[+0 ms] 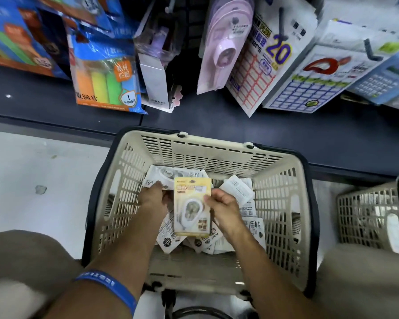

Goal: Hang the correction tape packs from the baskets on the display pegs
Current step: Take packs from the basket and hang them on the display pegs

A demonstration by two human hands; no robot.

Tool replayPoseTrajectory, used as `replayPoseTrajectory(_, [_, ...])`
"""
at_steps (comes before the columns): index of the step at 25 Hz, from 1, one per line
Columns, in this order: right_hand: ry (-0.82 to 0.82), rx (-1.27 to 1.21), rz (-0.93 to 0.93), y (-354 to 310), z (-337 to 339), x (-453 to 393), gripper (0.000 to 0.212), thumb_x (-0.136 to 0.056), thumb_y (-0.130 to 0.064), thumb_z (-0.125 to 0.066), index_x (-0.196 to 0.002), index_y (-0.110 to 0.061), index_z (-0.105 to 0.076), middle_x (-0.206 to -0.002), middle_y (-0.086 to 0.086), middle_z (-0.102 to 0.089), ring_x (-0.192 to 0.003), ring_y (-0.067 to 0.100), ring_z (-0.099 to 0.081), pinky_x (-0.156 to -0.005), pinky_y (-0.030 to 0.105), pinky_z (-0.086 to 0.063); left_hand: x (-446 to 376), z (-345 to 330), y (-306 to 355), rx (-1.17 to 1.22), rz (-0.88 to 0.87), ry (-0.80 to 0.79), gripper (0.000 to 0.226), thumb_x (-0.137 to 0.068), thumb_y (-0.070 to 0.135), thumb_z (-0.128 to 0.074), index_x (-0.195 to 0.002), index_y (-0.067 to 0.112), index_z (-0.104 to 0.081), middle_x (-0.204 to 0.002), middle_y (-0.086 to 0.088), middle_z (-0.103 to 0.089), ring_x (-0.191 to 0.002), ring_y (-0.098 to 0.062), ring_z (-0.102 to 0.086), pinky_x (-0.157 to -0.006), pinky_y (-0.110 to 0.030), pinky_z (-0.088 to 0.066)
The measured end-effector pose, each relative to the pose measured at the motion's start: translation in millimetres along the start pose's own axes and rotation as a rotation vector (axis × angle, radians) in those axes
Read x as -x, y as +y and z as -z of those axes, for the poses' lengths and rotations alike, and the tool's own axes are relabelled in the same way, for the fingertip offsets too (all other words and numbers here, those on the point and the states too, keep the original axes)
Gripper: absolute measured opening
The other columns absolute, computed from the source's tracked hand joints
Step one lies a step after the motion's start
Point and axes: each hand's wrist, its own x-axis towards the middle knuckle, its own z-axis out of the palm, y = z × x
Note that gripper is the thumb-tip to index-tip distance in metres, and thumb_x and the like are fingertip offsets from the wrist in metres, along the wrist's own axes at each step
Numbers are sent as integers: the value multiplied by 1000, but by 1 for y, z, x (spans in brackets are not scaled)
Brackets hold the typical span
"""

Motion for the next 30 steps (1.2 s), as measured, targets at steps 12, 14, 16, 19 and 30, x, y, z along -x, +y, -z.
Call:
replayPoseTrajectory(12, [5,-405,-36,-35,16,-16,23,-91,-7,-68,-71,-17,-70,-85,6,-76,-74,21,-68,-72,35,-57,37,29,16,26,-354,-196,30,-81,2,-66,-105,20,-65,-82,-1,-76,-67,-16,-73,-56,-30,-57])
replayPoseTrajectory(14, [-3,-452,-38,-38,10,-15,22,-92,-7,-67,-72,-16,-67,-85,7,-74,-76,22,-67,-78,39,-54,45,22,22,48,-333,-320,26,-81,8,-65,-105,14,-64,-83,-3,-74,-71,-17,-69,-66,-34,-53])
replayPoseTrajectory(16, [53,-423,21,-41,3,-13,22,-94,-9,-67,-73,-15,-65,-81,6,-72,-70,19,-67,-68,34,-57,54,13,23,22,-272,-486,23,-86,22,-65,-106,11,-71,-89,-6,-76,-75,-19,-71,-75,-35,-53])
replayPoseTrajectory(19, [316,-252,124,-39,-16,-9,27,-96,-17,-67,-71,-17,-59,-65,-5,-67,-52,6,-61,-46,22,-50,70,1,16,-30,-189,-646,47,-93,50,-56,-121,14,-71,-116,-12,-76,-102,-27,-73,-88,-41,-58])
replayPoseTrajectory(30, [-67,591,5,18,1,5,28,-93,-28,-70,-120,-23,-66,-116,-6,-69,-108,18,-65,-76,26,-50,55,36,-6,47,-210,-266,34,-81,18,-82,-113,21,-71,-96,-2,-80,-77,-19,-77,-62,-38,-61])
